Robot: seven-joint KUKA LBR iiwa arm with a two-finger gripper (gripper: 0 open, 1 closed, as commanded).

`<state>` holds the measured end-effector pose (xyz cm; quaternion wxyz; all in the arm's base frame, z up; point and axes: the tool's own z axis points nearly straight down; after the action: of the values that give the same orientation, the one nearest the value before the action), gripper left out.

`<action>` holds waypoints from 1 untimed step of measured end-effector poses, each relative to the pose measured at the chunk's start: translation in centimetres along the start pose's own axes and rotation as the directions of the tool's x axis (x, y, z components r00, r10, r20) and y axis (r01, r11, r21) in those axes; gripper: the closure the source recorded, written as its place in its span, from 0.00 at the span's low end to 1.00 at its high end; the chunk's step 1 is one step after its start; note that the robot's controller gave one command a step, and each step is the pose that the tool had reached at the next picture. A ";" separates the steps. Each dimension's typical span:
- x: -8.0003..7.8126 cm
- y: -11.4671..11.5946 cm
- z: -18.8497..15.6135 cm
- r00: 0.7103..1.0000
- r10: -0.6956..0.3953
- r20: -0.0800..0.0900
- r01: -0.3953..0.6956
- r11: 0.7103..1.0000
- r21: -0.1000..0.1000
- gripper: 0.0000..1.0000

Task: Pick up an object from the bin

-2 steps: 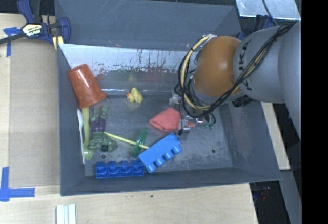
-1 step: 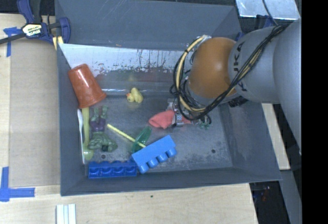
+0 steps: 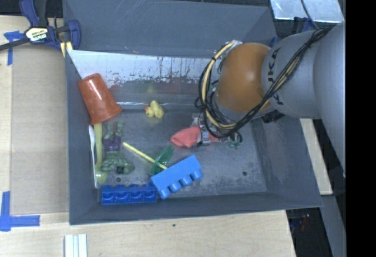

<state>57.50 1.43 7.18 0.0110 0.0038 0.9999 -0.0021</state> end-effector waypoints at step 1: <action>-0.6 -1.0 -6.0 1.000 0.013 -0.007 -0.013 1.000 0.000 1.00</action>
Offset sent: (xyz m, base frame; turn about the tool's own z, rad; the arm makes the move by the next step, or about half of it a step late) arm 0.0283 -0.0087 0.1677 0.0393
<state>57.95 0.49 13.21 0.0074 0.0101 0.9999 -0.0019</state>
